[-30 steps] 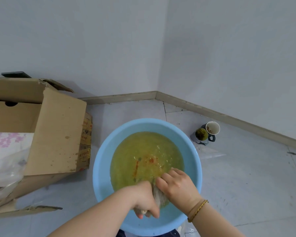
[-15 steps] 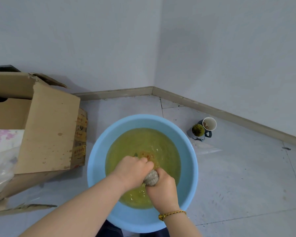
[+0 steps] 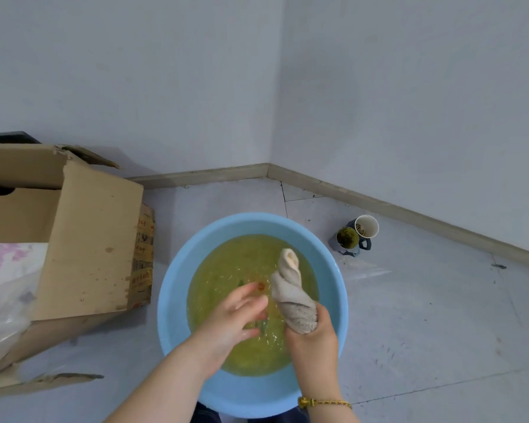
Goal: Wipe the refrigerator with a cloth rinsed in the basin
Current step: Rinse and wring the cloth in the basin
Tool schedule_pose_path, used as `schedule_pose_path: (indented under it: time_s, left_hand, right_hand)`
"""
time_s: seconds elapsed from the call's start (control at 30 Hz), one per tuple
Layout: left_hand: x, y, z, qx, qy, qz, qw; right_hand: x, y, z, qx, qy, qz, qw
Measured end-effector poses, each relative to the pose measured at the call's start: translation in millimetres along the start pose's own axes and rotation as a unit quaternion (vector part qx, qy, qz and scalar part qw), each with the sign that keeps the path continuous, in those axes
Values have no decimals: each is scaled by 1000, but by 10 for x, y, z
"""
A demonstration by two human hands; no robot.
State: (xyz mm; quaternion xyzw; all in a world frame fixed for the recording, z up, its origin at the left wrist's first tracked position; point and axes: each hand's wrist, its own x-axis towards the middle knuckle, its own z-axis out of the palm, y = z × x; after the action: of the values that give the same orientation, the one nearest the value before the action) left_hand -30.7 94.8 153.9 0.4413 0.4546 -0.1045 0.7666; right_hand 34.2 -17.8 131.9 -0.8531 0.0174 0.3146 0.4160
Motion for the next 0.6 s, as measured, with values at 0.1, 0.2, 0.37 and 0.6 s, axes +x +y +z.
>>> schedule_pose_path:
  time_s: [0.1,0.2,0.37,0.6]
  left_hand:
    - [-62,54,164,-96,-9,33,995]
    - [-114,104,191,-150,34,57,986]
    - [-278,139,172,-111,-15,53,992]
    - [-414,84,390,-79,46,53,994]
  right_hand:
    - [-182,-80,-60,-16,-104,-76,992]
    - [-290,-120,-157,-17,-208,-84,974]
    - [-199,-303,-420,180,-176,40,967]
    - [-217,-320,-510,155,-241,28,958]
